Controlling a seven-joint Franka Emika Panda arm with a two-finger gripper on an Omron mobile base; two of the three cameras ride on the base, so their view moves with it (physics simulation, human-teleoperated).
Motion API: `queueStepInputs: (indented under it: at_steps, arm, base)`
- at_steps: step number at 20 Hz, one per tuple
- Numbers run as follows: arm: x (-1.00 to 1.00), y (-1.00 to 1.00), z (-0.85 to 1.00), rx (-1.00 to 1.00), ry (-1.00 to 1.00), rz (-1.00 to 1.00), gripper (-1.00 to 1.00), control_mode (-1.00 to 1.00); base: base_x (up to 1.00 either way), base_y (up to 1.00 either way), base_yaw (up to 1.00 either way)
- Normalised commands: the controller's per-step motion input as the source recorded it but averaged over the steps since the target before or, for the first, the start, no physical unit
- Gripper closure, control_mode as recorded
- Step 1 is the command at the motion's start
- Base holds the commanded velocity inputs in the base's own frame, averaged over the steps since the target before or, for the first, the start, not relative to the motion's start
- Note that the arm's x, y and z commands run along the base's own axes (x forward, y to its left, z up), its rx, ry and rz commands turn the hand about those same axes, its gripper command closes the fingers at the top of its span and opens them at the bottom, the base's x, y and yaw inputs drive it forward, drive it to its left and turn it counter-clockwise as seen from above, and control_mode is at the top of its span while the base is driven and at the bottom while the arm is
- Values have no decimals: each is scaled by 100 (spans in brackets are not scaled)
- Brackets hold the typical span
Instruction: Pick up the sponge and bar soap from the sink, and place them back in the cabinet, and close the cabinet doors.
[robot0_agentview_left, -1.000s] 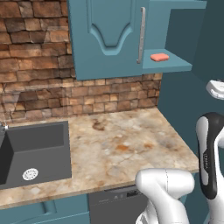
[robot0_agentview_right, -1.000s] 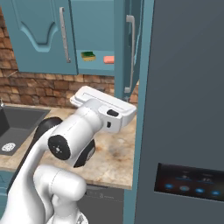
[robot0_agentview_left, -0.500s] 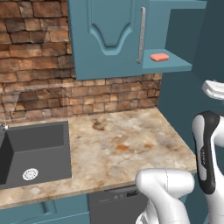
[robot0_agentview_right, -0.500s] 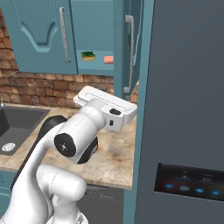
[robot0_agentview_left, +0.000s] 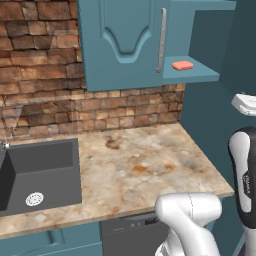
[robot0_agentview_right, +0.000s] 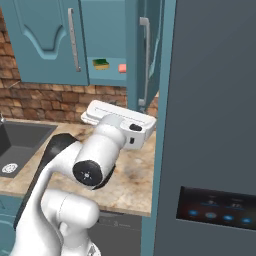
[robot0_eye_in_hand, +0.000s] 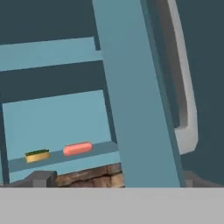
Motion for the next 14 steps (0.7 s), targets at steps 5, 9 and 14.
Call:
queueStepInputs:
  at_steps: [5,9,14]
  arm:
    - [34,37,-14,0,0,27,-100,-100]
    - [38,46,-17,0,0,25,-100,-100]
    - [33,55,-19,0,0,19,-100,-100]
  base:
    - [0,0,0]
    - [0,0,0]
    - [0,0,0]
